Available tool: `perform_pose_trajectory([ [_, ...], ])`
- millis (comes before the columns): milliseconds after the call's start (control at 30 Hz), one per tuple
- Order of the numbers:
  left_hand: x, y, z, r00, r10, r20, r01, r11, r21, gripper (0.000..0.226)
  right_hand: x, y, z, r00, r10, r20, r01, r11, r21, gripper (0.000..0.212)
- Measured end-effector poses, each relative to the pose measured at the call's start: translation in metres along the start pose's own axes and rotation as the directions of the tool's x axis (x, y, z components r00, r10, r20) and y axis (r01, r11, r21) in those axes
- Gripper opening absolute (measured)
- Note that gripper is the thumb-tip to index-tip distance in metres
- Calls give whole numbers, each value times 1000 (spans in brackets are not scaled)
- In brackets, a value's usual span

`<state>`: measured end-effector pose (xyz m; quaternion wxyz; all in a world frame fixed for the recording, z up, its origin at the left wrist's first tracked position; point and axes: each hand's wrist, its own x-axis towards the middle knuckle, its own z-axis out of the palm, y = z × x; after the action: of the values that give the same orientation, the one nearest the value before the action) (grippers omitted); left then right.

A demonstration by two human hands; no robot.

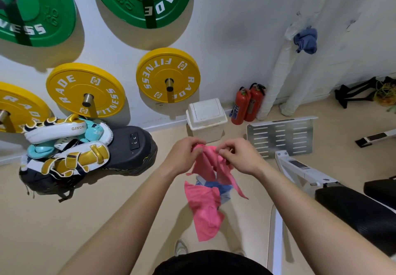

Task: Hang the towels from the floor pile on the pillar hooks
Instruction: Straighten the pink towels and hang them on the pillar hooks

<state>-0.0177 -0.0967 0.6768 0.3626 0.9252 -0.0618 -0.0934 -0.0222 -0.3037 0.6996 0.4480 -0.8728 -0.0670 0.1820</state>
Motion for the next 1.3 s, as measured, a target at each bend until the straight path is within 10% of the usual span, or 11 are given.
perform_pose_trajectory([
  [133,-10,4,7,999,-4,-37,4,1000,-21,28,-4,4,3,996,5,91,-11,998,65,38],
  [667,-26,21,14,976,-154,-153,70,891,-449,11,0,6,11,988,-151,-31,153,987,51,11],
  [1300,-30,28,11,998,35,-56,-49,959,-280,34,7,8,12,985,17,-171,-8,998,56,27],
])
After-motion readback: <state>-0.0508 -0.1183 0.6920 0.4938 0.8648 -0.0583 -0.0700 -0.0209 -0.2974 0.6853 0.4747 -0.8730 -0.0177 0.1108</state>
